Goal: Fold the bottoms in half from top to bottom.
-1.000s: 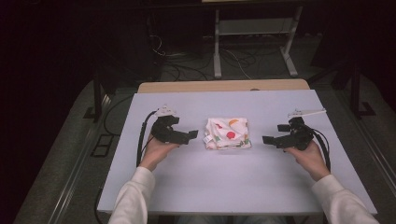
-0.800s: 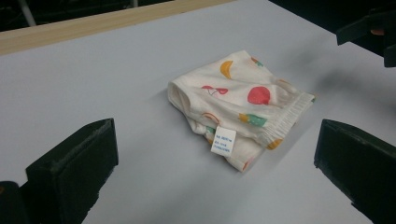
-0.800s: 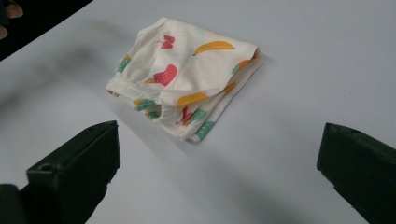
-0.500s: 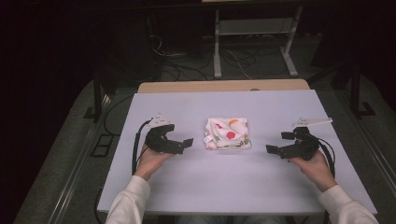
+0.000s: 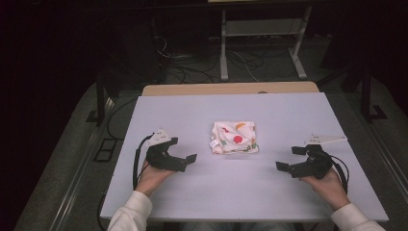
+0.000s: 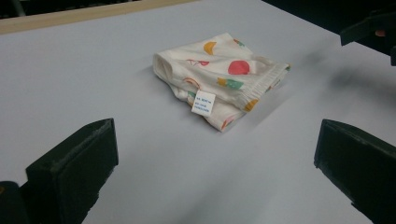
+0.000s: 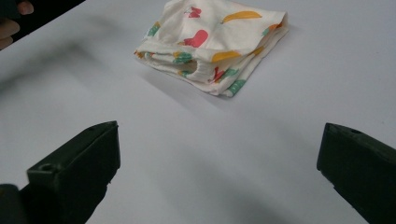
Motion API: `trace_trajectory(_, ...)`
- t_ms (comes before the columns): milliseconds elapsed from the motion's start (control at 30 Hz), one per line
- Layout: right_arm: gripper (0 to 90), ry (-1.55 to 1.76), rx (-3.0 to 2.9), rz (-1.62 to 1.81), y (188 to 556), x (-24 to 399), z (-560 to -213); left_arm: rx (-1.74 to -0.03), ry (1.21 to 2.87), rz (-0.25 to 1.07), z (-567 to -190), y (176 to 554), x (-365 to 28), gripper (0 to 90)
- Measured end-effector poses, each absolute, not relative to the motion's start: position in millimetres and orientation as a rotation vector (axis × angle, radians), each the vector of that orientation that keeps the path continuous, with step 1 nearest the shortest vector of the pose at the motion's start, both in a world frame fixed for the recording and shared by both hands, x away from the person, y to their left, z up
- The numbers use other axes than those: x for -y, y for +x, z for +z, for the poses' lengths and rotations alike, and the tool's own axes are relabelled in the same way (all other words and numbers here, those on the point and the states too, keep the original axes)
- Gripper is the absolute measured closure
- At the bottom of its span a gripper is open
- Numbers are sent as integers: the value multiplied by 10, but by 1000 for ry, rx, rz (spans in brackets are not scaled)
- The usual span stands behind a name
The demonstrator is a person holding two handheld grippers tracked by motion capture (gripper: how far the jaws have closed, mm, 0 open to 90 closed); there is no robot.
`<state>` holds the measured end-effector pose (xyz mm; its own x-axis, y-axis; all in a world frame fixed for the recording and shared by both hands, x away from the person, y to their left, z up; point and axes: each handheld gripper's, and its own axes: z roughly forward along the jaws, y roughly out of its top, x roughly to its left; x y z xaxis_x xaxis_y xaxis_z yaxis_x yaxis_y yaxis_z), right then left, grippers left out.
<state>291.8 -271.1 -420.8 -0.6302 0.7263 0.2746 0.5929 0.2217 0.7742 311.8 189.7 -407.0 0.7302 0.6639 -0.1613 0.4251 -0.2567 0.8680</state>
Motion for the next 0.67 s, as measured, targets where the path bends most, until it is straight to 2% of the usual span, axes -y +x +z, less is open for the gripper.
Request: trace_trajectory(667, 0, 1274, -2281, 1377, 2718, 2818, -4323, -798, 1898, 310, -4195, 2850, -1987, 0)
